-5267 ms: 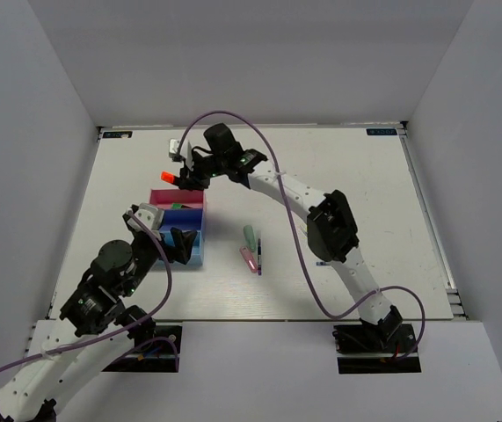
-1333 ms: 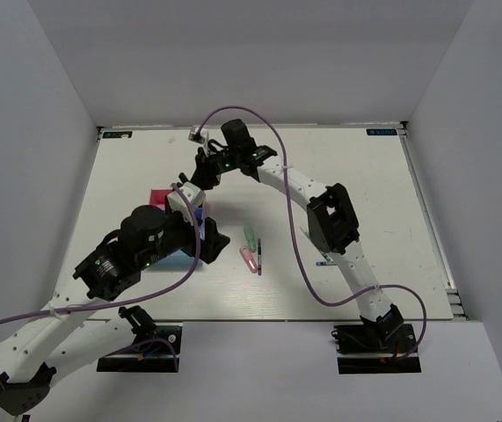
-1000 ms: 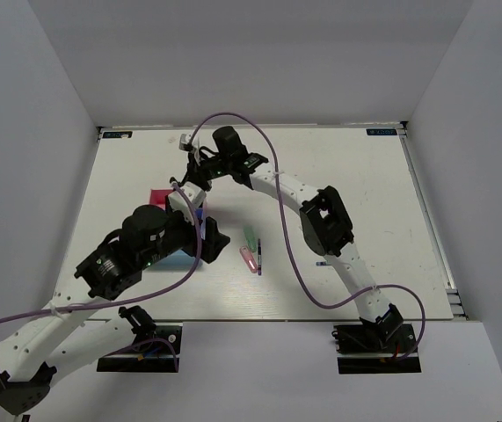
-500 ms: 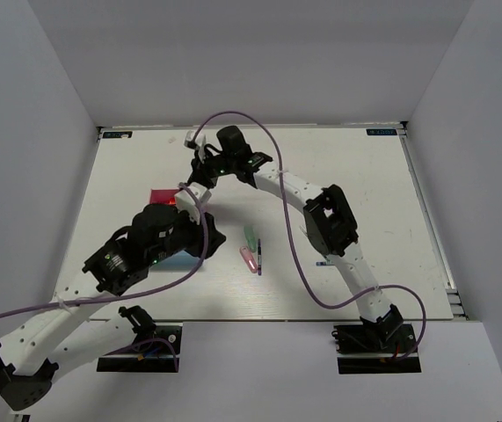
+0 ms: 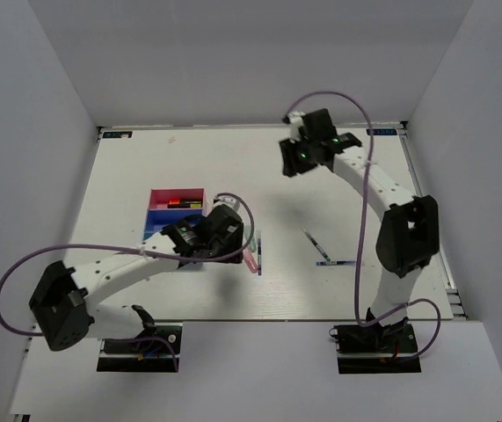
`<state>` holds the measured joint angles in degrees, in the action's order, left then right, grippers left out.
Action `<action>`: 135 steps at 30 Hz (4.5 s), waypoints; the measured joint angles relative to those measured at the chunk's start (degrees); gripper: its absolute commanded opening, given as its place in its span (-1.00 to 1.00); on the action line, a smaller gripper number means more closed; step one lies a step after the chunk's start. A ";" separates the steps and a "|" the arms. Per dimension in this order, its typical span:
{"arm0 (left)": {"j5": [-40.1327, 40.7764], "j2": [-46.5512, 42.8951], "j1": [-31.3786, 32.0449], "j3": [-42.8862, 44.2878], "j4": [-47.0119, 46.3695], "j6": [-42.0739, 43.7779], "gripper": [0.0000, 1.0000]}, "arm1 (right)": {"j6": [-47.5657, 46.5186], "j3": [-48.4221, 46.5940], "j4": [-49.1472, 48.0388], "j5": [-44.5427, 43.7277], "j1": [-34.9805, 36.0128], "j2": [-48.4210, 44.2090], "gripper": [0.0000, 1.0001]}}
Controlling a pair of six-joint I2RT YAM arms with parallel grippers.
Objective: Sort the stationery into containers
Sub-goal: Pick up the stationery from the center of the board, then place the stationery in the storage box, then pick up the stationery from the center of the board.
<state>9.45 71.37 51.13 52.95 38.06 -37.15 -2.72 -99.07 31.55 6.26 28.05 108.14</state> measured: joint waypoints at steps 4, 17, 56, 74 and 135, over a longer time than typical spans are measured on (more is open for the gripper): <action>4.66 9.07 2.89 0.37 0.59 -9.90 0.72 | 2.84 18.78 3.74 2.60 -9.11 -7.78 0.01; 11.19 28.83 5.14 15.21 2.03 -24.50 0.44 | 6.10 38.99 2.38 13.53 -15.21 -30.01 0.04; 14.10 35.78 4.17 16.70 6.54 -29.40 -0.91 | 7.52 40.85 1.42 29.55 -27.19 -29.22 0.14; 26.73 12.59 -9.25 20.11 14.36 -24.83 -0.99 | 3.78 41.03 2.12 38.75 -29.09 -29.79 -1.00; 4.33 42.84 -6.27 33.86 9.77 -3.78 0.22 | -0.96 39.91 8.72 34.21 -30.29 -25.20 0.16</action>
<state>13.78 114.21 44.86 86.80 47.83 -40.93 -3.68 -59.16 40.27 40.47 -2.24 82.94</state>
